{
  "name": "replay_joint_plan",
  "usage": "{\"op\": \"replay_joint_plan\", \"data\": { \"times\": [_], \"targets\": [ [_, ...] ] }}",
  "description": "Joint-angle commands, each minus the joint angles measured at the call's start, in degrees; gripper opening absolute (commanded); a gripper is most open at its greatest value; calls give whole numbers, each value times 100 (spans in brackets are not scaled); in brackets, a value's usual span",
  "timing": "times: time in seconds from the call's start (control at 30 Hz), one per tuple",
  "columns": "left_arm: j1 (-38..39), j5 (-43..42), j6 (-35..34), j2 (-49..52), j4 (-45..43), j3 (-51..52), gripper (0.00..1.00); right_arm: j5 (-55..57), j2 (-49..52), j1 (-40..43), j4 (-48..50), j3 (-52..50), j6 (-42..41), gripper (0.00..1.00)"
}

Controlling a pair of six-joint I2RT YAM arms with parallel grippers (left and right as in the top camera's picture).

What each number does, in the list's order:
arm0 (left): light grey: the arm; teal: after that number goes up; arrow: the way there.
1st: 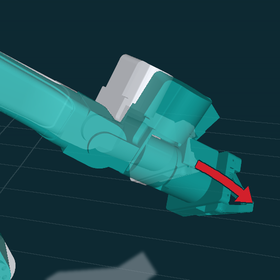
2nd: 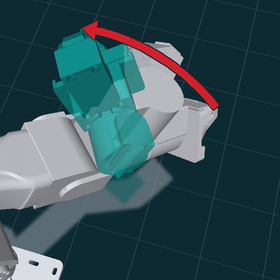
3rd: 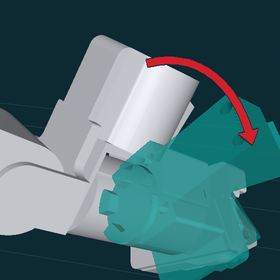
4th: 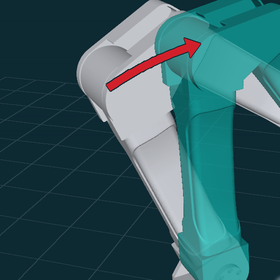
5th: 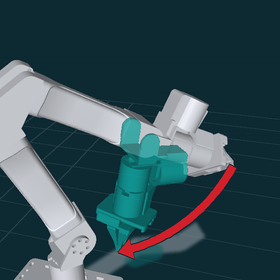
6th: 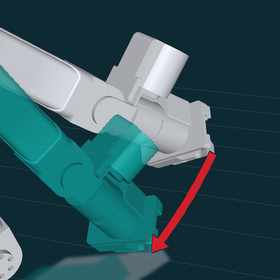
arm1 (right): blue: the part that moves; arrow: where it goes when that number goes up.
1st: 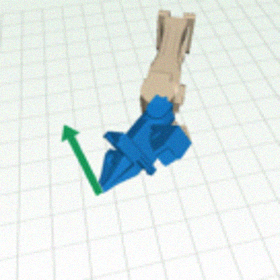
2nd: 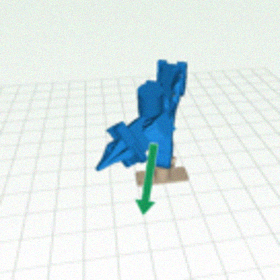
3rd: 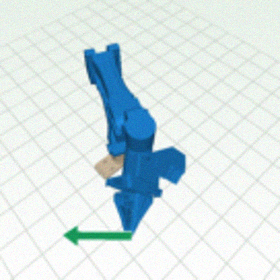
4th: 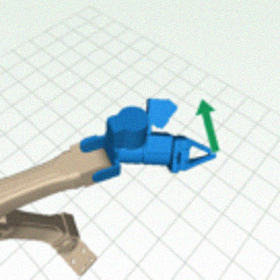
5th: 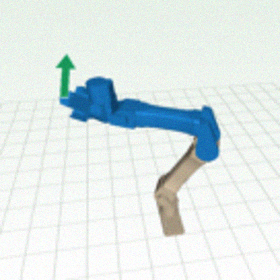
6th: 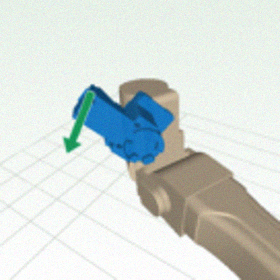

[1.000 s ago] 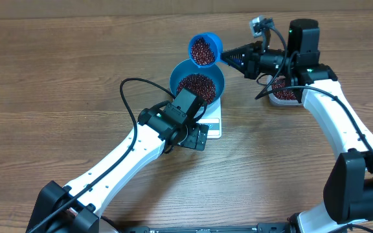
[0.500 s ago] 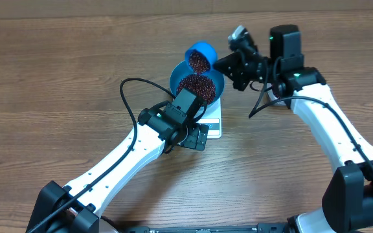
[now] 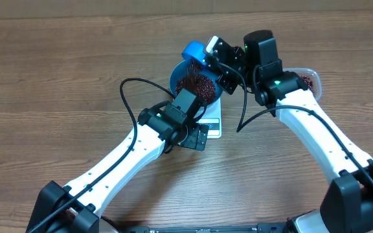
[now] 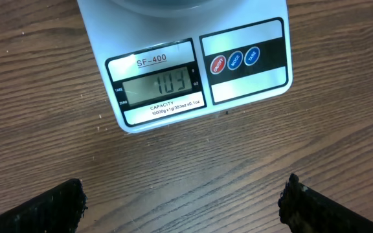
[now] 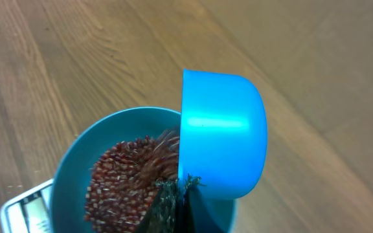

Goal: Scoop item into bowl and weigh 150g on scale
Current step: 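Tilt the scoop to pour beans into the bowl, right gripper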

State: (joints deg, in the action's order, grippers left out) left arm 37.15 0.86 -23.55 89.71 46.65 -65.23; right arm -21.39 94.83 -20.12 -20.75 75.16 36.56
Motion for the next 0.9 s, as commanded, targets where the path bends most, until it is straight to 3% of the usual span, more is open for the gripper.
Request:
{"op": "replay_joint_plan", "data": {
  "times": [0.0,0.63,0.87],
  "targets": [
    [0,-46,105,42,-22,33,100,205,-446,9,20,186,149,3],
    [0,-46,105,42,-22,33,100,208,-610,9,-304,184,138,3],
    [0,-44,105,42,-22,33,100,205,-610,26,-358,184,-444,3]
  ]
}}
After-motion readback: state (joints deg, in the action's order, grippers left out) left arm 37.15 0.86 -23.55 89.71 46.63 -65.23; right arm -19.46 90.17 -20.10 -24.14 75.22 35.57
